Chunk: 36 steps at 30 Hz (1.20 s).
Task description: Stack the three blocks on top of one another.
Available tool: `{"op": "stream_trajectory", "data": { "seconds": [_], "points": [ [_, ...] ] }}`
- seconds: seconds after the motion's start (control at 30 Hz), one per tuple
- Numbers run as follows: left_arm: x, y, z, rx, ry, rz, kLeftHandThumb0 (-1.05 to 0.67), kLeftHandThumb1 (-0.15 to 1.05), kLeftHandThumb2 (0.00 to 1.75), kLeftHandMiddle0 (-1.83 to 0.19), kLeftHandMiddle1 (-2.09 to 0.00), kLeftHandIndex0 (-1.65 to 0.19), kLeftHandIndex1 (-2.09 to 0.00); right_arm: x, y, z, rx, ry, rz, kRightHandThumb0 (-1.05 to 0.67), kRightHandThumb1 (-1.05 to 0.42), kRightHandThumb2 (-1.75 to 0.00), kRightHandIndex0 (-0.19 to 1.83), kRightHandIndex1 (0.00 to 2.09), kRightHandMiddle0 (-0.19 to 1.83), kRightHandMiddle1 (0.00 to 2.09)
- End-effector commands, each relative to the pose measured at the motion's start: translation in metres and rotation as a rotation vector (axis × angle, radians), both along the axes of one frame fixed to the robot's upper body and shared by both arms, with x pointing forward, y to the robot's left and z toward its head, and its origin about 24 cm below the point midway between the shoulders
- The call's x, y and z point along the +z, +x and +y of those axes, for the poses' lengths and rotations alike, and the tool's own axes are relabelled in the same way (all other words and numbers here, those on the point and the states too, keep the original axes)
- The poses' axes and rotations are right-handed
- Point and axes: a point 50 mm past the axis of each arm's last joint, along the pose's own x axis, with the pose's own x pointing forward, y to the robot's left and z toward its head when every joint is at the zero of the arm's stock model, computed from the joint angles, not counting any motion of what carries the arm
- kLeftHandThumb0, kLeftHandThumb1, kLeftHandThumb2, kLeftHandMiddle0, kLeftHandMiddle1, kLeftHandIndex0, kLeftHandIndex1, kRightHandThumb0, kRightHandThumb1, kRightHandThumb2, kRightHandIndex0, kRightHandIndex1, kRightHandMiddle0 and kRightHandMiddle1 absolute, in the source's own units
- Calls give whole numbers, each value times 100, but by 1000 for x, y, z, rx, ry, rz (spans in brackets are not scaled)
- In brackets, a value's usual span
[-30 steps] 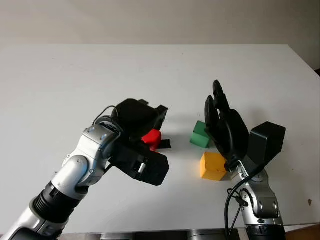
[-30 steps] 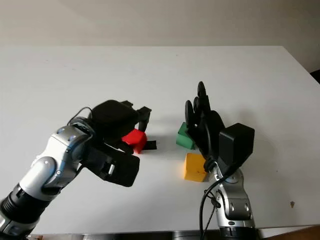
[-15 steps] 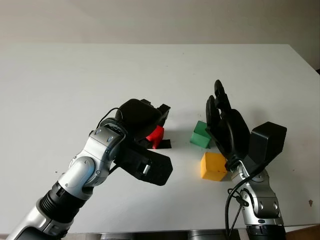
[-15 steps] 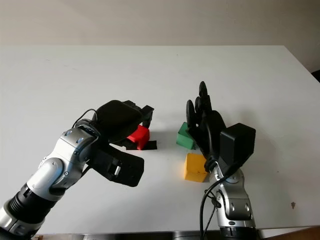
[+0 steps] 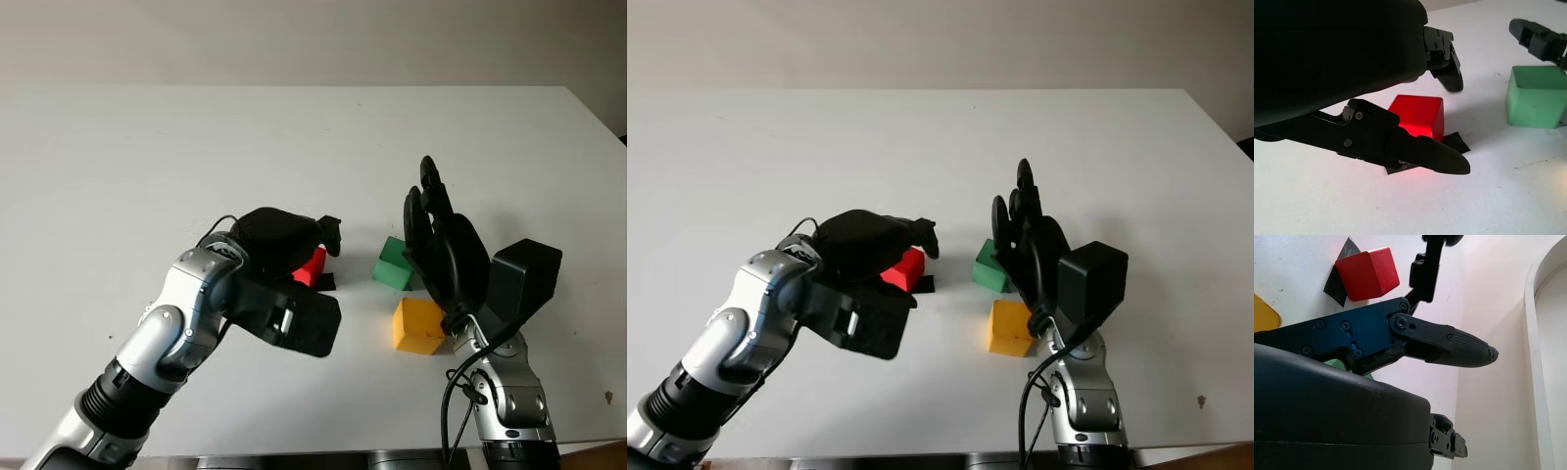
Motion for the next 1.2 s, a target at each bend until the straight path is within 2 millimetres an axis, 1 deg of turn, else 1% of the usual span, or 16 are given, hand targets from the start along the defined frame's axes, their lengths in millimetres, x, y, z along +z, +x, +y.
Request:
{"op": "stream_trajectory", "data": {
  "seconds": [0.0, 0.1, 0.27, 0.47, 0.5, 0.57, 0.6, 0.7, 0.77, 0.8, 0.83, 0.9, 0.97, 1.0, 1.07, 1.17],
  "points": [
    [6, -1, 3, 6, -19, -15, -66, 105, 6, 0, -3, 6, -27, 3, -1, -2, -6, -8, -19, -74, -105, -66, -19, 0, -19, 0],
    [6, 0, 8, 45, -30, -42, -67, 104, 6, 10, -2, 11, -13, 4, -1, -3, -5, -7, -20, -75, -105, -66, -19, 0, -19, 0],
    [3, 5, 19, 166, -85, -130, -74, 104, 7, 19, 0, 19, -2, 5, 0, -6, -24, 3, -32, -74, -105, -64, -19, 0, -19, 0],
    [4, 19, 39, 309, -165, -300, -85, 105, 23, 19, 0, 19, 0, 9, 0, -14, -55, -15, -33, -75, -105, -61, -19, 0, -19, 0],
    [4, 22, 43, 330, -194, -317, -87, 105, 25, 19, 0, 19, 0, 11, 0, -16, -54, -24, -42, -75, -105, -61, -19, 0, -19, 0],
    [5, 24, 52, 368, -262, -348, -90, 105, 37, 19, 0, 19, 0, 16, -1, -22, -52, -49, -68, -72, -105, -61, -19, 0, -19, 0],
    [5, 25, 58, 379, -340, -351, -88, 105, 43, 19, 0, 19, 0, 20, -2, -27, -55, -61, -78, -71, -105, -61, -19, 0, -19, 0],
    [6, 23, 76, 397, -669, -309, -83, 105, 56, 19, 0, 19, 0, 40, -2, -45, -59, -136, -127, -75, -105, -52, -19, 0, -19, 0],
    [6, 21, 86, 402, -865, -251, -84, 105, 59, 19, 0, 19, 0, 57, -1, -55, -57, -189, -173, -73, -105, -45, -19, 0, -19, 0],
    [6, 20, 89, 400, -919, -235, -84, 105, 60, 19, 0, 19, 0, 63, -1, -58, -54, -210, -185, -73, -105, -43, -19, 0, -19, 0],
    [4, 17, 93, 384, -1041, -180, -84, 105, 61, 19, 0, 19, 0, 74, -1, -63, -39, -278, -220, -74, -105, -42, -19, 0, -19, 0],
    [-1, 11, 101, 378, -1240, -103, -80, 105, 56, 19, 0, 19, 0, 94, -3, -72, 11, -400, -262, -78, -105, -30, -19, 0, -13, 4],
    [-9, 3, 107, 386, -1351, -50, -80, 105, 57, 19, -2, 19, -2, 111, -5, -77, 53, -478, -292, -79, -102, -15, -17, 2, -2, 9],
    [-12, -1, 110, 390, -1391, -34, -79, 105, 59, 18, -3, 18, -2, 118, -5, -78, 70, -533, -303, -78, -101, -11, -15, 3, 2, 10],
    [-19, -7, 114, 403, -1463, -24, -78, 105, 61, 15, -5, 16, -4, 132, -7, -79, 110, -650, -329, -80, -97, -6, -12, 5, 11, 14],
    [-28, -13, 118, 418, -1524, -16, -77, 105, 62, 14, -6, 15, -4, 147, -8, -80, 184, -745, -355, -76, -89, -3, -8, 7, 22, 17]
  ]
}}
